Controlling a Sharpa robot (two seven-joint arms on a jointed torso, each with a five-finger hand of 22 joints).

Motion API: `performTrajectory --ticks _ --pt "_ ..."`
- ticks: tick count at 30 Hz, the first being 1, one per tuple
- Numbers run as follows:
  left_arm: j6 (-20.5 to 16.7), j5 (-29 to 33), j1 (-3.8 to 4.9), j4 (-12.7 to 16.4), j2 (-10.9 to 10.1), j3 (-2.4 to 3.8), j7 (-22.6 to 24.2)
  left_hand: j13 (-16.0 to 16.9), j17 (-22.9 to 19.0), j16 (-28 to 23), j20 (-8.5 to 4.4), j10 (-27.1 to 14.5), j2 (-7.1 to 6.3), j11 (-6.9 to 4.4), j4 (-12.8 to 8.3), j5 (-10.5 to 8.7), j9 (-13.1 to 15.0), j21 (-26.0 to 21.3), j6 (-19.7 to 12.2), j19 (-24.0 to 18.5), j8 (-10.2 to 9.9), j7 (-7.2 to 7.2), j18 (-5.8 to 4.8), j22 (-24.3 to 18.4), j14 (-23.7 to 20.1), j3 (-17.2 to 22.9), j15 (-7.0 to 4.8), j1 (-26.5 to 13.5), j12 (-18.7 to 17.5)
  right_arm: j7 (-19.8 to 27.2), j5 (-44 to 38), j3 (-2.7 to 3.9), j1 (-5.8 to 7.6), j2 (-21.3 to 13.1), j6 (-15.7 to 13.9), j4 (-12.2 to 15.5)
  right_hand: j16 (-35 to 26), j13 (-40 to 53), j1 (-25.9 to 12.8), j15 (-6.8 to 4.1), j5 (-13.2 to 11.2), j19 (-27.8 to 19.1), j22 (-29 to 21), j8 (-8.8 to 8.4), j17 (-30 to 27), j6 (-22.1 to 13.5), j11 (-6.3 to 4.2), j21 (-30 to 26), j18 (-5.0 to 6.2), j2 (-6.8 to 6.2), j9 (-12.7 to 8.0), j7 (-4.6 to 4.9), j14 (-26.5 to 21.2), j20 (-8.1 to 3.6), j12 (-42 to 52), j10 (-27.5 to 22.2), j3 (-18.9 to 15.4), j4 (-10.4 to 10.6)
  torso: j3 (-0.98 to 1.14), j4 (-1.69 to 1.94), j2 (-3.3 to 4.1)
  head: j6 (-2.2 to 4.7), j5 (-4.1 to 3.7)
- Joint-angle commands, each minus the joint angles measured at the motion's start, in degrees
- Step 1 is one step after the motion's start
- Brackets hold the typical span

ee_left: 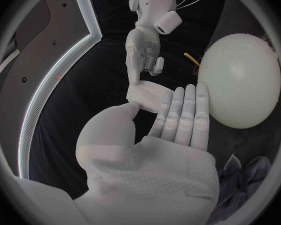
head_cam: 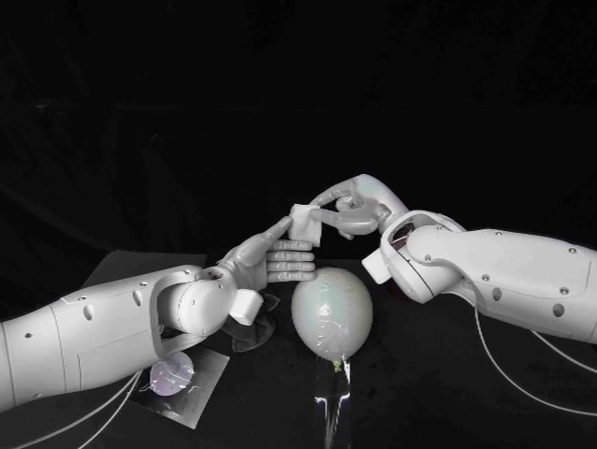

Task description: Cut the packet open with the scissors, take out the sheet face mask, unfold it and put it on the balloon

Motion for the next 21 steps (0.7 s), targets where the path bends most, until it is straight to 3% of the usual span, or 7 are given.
performTrajectory --ticks 1,21 --pt "3.83 7.79 0.0 -0.51 0.53 0.12 2.69 -0.04 -0.31 -0.45 0.51 -0.78 0.86 0.12 0.14 0.11 -0.16 -1.27 -1.0 0.36 -0.41 3.54 0.45 0.01 -0.39 -1.56 0.24 -2.23 -0.29 2.57 -7.17 0.02 -0.07 0.21 -0.26 0.83 0.26 15.05 0.12 -0.36 0.19 0.51 0.14 0.84 15.06 0.4 -0.27 0.24 1.01 0.47 2.54 -0.08 5.94 0.05 0.31 6.08 -0.02 -0.43 0.05 -0.05 0.04 0.16 0.33" --pt "4.64 11.77 -0.05 -0.78 0.78 0.22 3.44 0.0 -0.79 -1.01 0.63 -1.21 3.47 0.41 0.09 0.16 -0.22 -3.43 -1.54 1.52 -0.33 4.0 0.46 0.06 -0.34 -4.08 0.4 -5.36 -0.19 4.76 -15.02 -0.34 -1.12 -2.37 1.62 6.15 0.26 15.05 0.12 -0.37 0.18 0.55 0.18 0.87 15.06 0.37 -0.28 0.28 0.98 0.43 2.56 -0.08 5.94 0.07 0.31 6.08 -0.06 -0.51 0.06 0.03 0.02 0.14 0.7"
